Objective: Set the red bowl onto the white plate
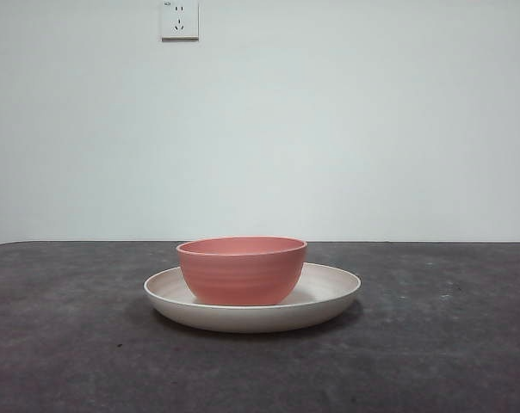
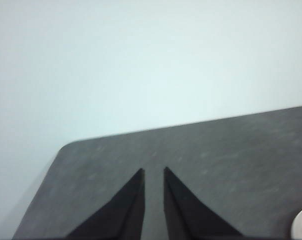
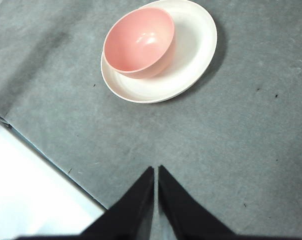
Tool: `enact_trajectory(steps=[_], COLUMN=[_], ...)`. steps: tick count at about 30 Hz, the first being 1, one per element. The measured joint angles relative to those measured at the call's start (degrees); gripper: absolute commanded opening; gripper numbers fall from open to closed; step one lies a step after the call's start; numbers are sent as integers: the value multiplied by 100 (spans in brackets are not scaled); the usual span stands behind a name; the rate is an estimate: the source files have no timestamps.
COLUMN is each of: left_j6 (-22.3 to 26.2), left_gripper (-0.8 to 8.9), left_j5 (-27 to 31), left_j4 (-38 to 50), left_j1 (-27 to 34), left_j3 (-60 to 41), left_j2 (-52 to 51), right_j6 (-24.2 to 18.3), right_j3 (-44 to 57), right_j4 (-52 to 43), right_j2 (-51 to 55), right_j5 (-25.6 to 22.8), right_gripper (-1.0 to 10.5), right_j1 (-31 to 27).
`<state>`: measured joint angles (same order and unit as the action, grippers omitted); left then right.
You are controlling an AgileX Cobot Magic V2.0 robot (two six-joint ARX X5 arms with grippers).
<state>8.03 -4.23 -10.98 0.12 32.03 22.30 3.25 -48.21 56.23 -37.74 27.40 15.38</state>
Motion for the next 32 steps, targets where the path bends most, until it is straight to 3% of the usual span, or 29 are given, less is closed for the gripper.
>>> enact_trajectory(steps=[15,32], left_j6=[2,-2], left_gripper=[68,68], left_j5=[2,4], left_j4=[-44,48], left_j1=[422,573], left_j3=[-2312,-2999], left_j2=[-1768,-2201], right_j6=[0,0], right_j3=[0,0], right_j4=[2,2], right_j2=[0,0], right_j5=[0,0], right_gripper=[6,6], right_j1=[0,0])
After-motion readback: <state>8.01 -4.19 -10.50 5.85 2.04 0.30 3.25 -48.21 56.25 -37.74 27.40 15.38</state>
